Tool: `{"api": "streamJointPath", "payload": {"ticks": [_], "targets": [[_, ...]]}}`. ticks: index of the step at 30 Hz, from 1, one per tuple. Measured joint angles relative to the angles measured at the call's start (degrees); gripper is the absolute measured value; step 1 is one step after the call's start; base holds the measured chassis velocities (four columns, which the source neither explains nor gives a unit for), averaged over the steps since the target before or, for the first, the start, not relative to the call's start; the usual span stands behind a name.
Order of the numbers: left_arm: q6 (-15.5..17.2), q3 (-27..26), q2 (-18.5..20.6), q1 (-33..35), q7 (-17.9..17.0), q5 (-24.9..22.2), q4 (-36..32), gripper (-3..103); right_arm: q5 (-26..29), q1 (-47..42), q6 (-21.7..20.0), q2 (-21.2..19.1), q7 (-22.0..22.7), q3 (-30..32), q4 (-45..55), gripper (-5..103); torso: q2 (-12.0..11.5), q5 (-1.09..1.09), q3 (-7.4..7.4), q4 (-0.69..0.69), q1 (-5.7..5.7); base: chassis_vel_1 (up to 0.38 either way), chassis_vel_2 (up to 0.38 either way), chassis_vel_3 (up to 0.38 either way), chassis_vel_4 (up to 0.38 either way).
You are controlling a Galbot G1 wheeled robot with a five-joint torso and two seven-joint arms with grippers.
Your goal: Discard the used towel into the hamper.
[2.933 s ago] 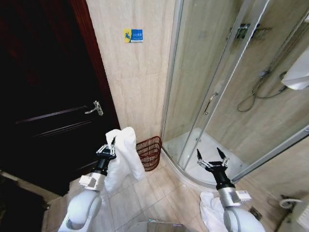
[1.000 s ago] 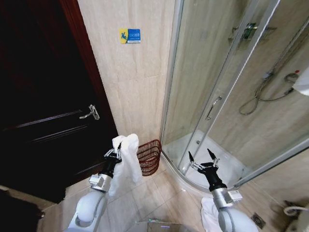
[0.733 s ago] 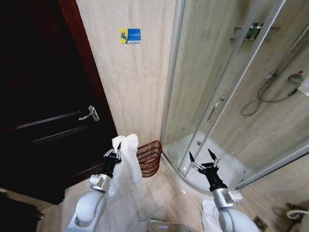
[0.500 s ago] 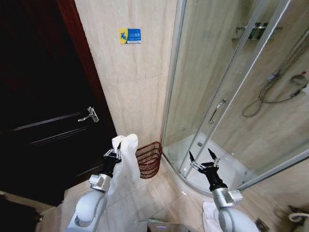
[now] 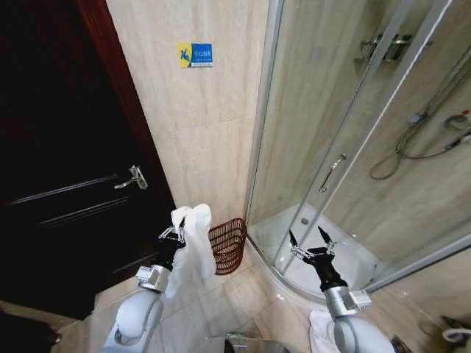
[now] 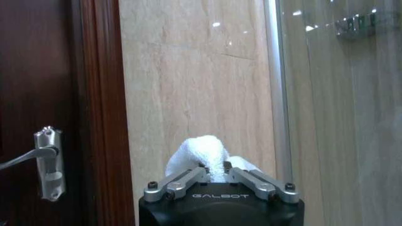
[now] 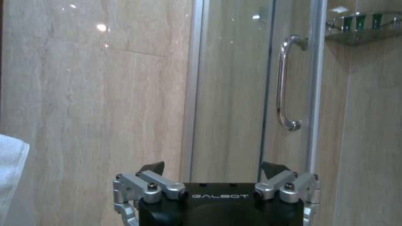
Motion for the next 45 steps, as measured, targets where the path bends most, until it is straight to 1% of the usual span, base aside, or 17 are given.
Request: {"api": "streamJointPath", "payload": {"ticks": [12,16,21,23,24,27,28,30,31,32,34,39,45], "targets": [[-0.35,-0.16,-0.12,-0.17,0.02,-0.02,0.81,2,-0.04,0.36,-0.01,0.01,-0.02,-0.11,-0.34,100,0.0,0.0,0.0,0.0,0.0,-0.052,0.046,0.06,-0.06],[-0.57,-0.26,0.29,-0.97,0.55,-0.03,1.41,2,0.02,1.34,-0.63,-0.43,0.31,-0.06,-0.63,100,0.0,0.0,0.0,0.01,0.0,0.0,0.0,0.0,0.0],[0.24,0.52,1.93,-4.44,1.43,-1.27,3.24,2,0.12,2.15,-1.04,-0.75,0.59,0.05,-0.67,100,0.01,-0.01,0.0,-0.01,-0.01,0.0,0.0,0.0,0.0],[0.26,0.54,2.12,-5.01,1.82,-1.66,3.75,2,0.01,2.6,-1.29,-0.81,0.59,-0.08,-0.85,100,0.0,0.0,0.0,-0.01,-0.01,0.0,0.0,0.0,0.0],[0.44,0.79,2.42,-5.67,2.1,-2.05,4.33,2,-0.08,2.77,-1.44,-0.81,0.57,-0.15,-0.91,100,0.0,0.01,0.0,0.02,-0.01,0.0,0.0,0.0,0.0],[1.54,4.1,4.49,-9.76,2.77,-3.48,7.99,2,-0.57,2.83,-1.7,-0.48,0.66,0.19,-1.03,100,0.0,-0.01,0.0,0.0,-0.01,0.0,0.0,0.0,0.0],[1.54,4.1,4.49,-9.76,2.77,-3.48,7.99,2,-0.57,2.83,-1.7,-0.48,0.66,0.19,-1.03,100,0.0,-0.01,0.0,0.0,-0.01,0.0,0.0,0.0,0.0],[1.76,6.37,5.43,-12.32,2.86,-3.89,10.25,2,-1.11,2.83,-1.72,-0.19,0.8,0.61,-1.22,100,0.0,0.0,0.0,-0.01,-0.01,0.0,0.0,0.0,0.0],[1.76,6.37,5.43,-12.32,2.86,-3.89,10.25,2,-1.11,2.83,-1.72,-0.19,0.8,0.61,-1.22,100,0.0,0.0,0.0,-0.01,-0.01,0.0,0.0,0.0,0.0],[1.68,8.04,5.67,-14.33,2.88,-3.98,12.24,2,-1.48,2.86,-1.74,0.05,0.93,0.88,-1.45,100,0.0,-0.01,0.0,-0.01,-0.01,0.0,0.0,0.0,0.0],[1.38,9.8,5.53,-16.3,2.61,-4.69,14.0,2,-1.97,3.12,-1.87,0.31,1.33,1.01,-2.03,100,0.0,0.0,0.01,-0.01,0.0,0.0,0.0,0.0,0.0],[1.88,11.53,5.57,-18.13,2.44,-6.1,15.25,2,-2.8,3.94,-2.1,0.33,1.51,0.88,-2.92,100,0.0,0.0,0.0,0.01,-0.01,0.0,0.0,0.0,0.0],[2.45,12.64,5.75,-20.36,2.12,-6.5,16.95,2,-2.86,4.49,-2.44,0.35,1.59,0.71,-3.26,100,0.0,0.0,0.01,0.0,0.0,0.0,0.0,0.0,0.0]]}}
